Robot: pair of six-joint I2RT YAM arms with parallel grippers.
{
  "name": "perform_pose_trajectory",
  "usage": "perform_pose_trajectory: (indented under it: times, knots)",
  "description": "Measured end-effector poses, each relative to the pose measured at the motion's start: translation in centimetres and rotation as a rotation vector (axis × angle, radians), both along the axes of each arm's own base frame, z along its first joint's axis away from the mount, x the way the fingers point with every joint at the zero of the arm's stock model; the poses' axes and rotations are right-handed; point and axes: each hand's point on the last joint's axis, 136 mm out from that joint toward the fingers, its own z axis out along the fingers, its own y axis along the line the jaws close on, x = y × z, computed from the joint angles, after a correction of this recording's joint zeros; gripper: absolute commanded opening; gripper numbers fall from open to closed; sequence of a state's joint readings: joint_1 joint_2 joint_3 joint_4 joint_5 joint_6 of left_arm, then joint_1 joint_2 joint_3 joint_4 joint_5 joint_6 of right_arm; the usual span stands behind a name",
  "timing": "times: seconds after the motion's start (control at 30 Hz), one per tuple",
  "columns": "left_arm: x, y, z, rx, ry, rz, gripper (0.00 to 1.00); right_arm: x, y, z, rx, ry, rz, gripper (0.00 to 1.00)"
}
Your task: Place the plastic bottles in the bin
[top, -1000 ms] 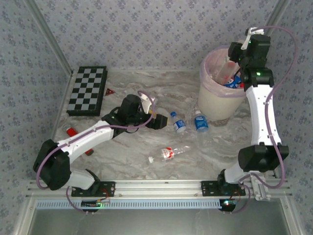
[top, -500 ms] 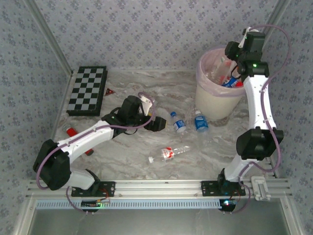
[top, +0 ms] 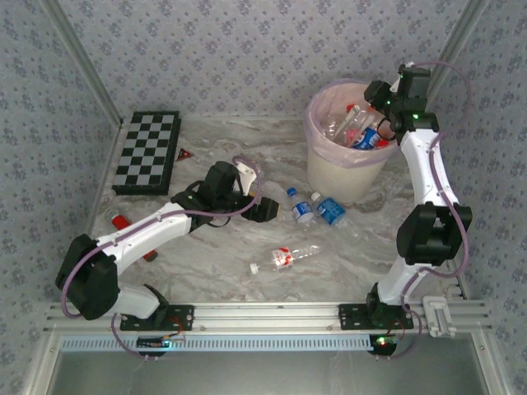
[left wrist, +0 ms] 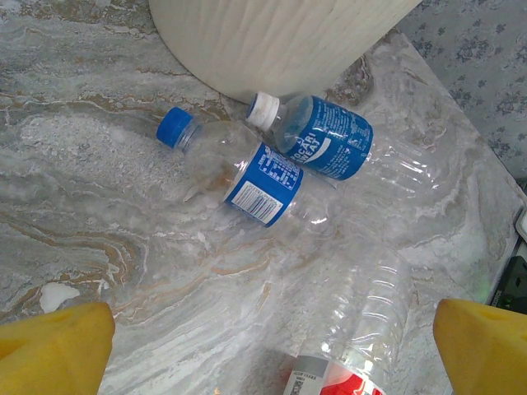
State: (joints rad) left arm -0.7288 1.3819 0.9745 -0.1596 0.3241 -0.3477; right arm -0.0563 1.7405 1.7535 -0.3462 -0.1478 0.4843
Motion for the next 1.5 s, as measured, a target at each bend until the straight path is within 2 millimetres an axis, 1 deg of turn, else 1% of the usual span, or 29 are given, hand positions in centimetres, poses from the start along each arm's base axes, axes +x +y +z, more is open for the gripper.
perform_pose_trajectory:
  times: [0.07,0.13,0.23,0.3,0.33,0.37,0.4,0.43,0.5,0.57,0.63,0.73,0.8,0.87,1.0,1.03,1.17,1.23,1.3,1.33,1.43,1.5]
  knots:
    - [0.0,0.0,-0.1,0.004,0.001,-0.002,0.99,0.0,0.2,0.1,0.002,-0.002,0.006,0.31]
    - [-0.1,0.1,-0.1,0.007,0.000,-0.004,0.99,0.0,0.3,0.3,-0.001,0.004,0.007,0.43]
    - [-0.1,0.1,-0.2,0.010,0.002,-0.003,0.99,0.0,0.4,0.7,-0.028,0.030,0.007,0.58]
    - [-0.1,0.2,-0.3,0.013,0.004,-0.001,0.99,-0.3,0.8,-0.2,-0.060,0.091,0.022,0.69]
    - [-0.1,0.2,-0.3,0.015,0.006,-0.002,0.99,-0.6,1.1,-0.8,-0.078,0.126,0.031,0.77]
    - [-0.1,0.2,-0.3,0.016,0.007,-0.001,0.99,-0.8,1.3,-1.4,-0.102,0.162,0.039,0.83]
    - [-0.2,0.2,-0.3,0.017,0.008,-0.001,0.99,-1.0,1.4,-1.5,-0.122,0.181,0.043,0.87]
    - [-0.1,0.2,-0.1,0.016,0.006,-0.002,0.99,-1.2,1.5,-1.5,-0.140,0.195,0.046,0.87]
    - [0.0,0.1,0.3,0.010,0.000,-0.002,0.99,-2.0,1.2,-1.1,-0.179,0.222,0.044,0.88]
    - [0.2,-0.1,0.7,0.004,-0.007,-0.002,0.99,-2.7,0.7,-0.2,-0.218,0.229,0.032,0.87]
    - [0.5,-0.3,1.1,-0.002,-0.012,-0.002,0.99,-3.5,0.3,0.3,-0.255,0.235,0.023,0.83]
    - [0.8,-0.7,1.3,-0.005,-0.014,-0.004,0.99,-4.8,0.2,1.1,-0.308,0.241,0.021,0.70]
    - [1.0,-0.9,1.2,-0.002,-0.009,-0.006,0.99,-5.4,0.8,1.6,-0.332,0.237,0.035,0.60]
    - [1.1,-1.1,0.9,0.005,-0.002,-0.006,0.99,-5.5,1.2,1.6,-0.345,0.236,0.050,0.52]
    - [0.9,-1.8,0.4,0.023,0.014,-0.014,0.99,-5.0,1.7,0.6,-0.351,0.257,0.065,0.37]
    - [0.9,-2.0,0.3,0.026,0.017,-0.013,0.99,-4.7,1.7,0.2,-0.350,0.264,0.065,0.34]
    - [0.7,-2.8,-0.5,0.040,0.041,0.006,0.99,-3.2,1.9,-2.1,-0.341,0.299,0.073,0.31]
    - [0.9,-3.2,-1.0,0.049,0.065,0.034,0.99,-2.6,2.0,-2.0,-0.336,0.281,0.074,0.30]
    - [1.4,-3.6,-1.9,0.056,0.104,0.074,0.99,-2.5,2.2,-1.8,-0.333,0.271,0.077,0.30]
    - [1.6,-3.8,-2.2,0.057,0.122,0.089,0.99,-2.5,2.2,-1.7,-0.333,0.269,0.076,0.31]
    - [1.9,-4.3,-3.5,0.073,0.180,0.137,0.99,-2.7,2.2,-1.6,-0.333,0.270,0.077,0.40]
    - [1.6,-4.7,-4.0,0.102,0.194,0.144,0.99,-3.3,2.1,-1.1,-0.335,0.270,0.077,0.45]
